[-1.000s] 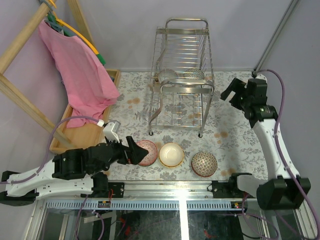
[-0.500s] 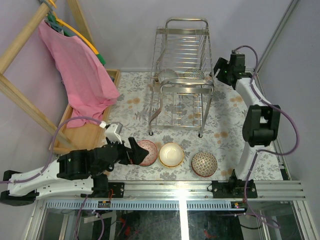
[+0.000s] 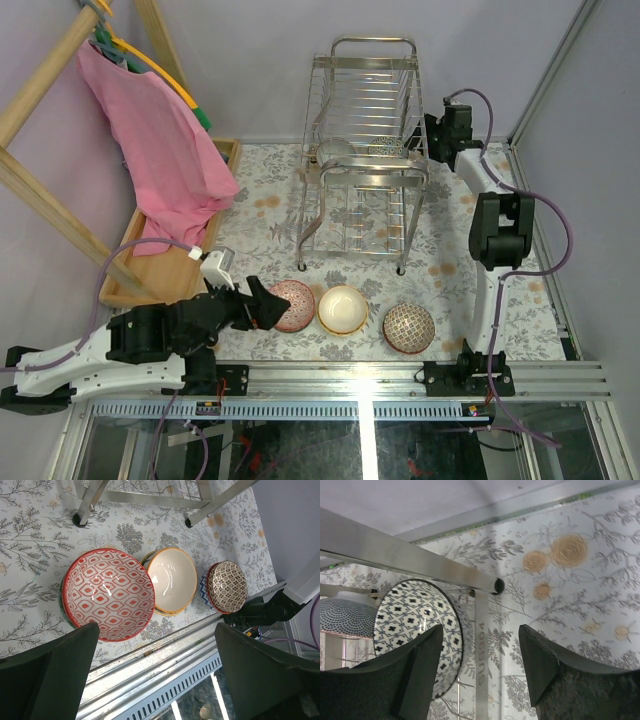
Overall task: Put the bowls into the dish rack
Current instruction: Adjust the bowl in the dish rack.
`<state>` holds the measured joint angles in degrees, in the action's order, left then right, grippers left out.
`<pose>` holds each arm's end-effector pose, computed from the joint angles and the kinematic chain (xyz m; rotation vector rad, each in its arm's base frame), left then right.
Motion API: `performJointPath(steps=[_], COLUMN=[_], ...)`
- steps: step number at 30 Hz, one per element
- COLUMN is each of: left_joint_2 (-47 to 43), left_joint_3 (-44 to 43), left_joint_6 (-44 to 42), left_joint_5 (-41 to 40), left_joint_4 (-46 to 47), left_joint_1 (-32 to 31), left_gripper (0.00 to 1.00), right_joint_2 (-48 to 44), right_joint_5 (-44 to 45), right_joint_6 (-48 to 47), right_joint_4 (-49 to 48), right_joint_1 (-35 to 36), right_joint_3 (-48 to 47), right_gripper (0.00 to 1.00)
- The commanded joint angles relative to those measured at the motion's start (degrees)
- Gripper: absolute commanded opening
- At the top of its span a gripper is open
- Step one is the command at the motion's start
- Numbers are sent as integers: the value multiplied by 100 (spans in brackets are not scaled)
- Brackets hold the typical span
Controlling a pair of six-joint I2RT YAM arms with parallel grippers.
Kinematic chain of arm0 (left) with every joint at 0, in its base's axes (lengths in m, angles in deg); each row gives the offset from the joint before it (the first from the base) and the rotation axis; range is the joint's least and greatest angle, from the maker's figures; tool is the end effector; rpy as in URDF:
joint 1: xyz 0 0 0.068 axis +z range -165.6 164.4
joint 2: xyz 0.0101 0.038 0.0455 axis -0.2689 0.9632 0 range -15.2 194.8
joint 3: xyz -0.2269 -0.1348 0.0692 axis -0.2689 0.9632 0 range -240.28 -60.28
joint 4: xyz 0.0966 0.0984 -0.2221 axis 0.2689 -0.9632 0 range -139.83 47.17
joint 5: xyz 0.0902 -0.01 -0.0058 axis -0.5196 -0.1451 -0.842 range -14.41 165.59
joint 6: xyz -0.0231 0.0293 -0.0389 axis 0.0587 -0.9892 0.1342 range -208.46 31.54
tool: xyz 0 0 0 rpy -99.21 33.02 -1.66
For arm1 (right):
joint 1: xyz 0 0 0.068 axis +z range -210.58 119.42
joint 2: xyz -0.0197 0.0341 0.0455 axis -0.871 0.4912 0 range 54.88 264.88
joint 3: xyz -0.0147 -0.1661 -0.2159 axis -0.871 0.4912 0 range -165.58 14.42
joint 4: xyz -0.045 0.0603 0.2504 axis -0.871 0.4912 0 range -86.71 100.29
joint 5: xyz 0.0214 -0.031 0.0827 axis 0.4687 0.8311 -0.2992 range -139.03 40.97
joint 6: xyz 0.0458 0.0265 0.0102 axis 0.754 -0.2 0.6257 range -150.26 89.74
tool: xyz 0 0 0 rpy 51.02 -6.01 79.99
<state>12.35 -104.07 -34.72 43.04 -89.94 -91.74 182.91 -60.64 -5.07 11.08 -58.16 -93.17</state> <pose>0.0409 -0.0863 0.3084 0.0664 2.1188 -0.8162 0.5284 0.0296 0.2407 0.2878 2.0714 0.5040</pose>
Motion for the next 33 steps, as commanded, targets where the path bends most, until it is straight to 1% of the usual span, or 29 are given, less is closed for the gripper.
performJointPath(steps=[1, 7, 10, 12, 15, 19, 22, 25, 27, 28, 30, 31, 32, 33], left_joint_2=[8, -5, -44, -92, -157, -166, -118, -58, -39, -28, -13, -6, 2, 9], left_joint_3=[69, 121, 103, 93, 92, 98, 76, 57, 49, 45, 48, 41, 38, 39], left_joint_6=[32, 30, 56, 67, 82, 84, 84, 76, 70, 67, 71, 75, 75, 69], left_joint_5=[-263, -278, -307, -319, -353, -374, -390, -392, -393, -392, -401, -403, -410, -418], left_joint_4=[172, 160, 78, 44, 4, -19, -22, -14, -15, -22, -18, -17, -27, -26], left_joint_1=[-26, -30, -32, -33, -32, -27, -33, -32, -22, -31, -25, -32, -30, -31], left_gripper=[100, 100, 100, 100, 100, 100, 100, 100, 100, 100, 100, 100, 100, 100], right_joint_2=[31, 367, 419, 467, 515, 459, 383, 116, -120, -251, -579, -741, -869, -979], right_joint_5=[-35, 292, 505, 631, 770, 923, 1039, 1090, 1224, 1318, 1481, 1596, 1659, 1772], right_joint_6=[-266, -608, -667, -708, -760, -890, -1066, -1257, -1393, -1480, -1649, -1755, -1805, -1888], right_joint_4=[-397, 8, 26, 64, 139, 66, -49, -569, -1073, -1397, -2284, -2956, -3255, -3826], right_joint_1=[248, 501, 572, 605, 636, 662, 695, 722, 751, 771, 803, 821, 828, 835], right_joint_3=[-298, -774, -815, -872, -957, -853, -753, -326, 126, 507, 1198, 1629, 1967, 2225], right_gripper=[68, 60, 55, 49, 38, 18, 0, 0, 0, 0, 0, 0, 0, 0])
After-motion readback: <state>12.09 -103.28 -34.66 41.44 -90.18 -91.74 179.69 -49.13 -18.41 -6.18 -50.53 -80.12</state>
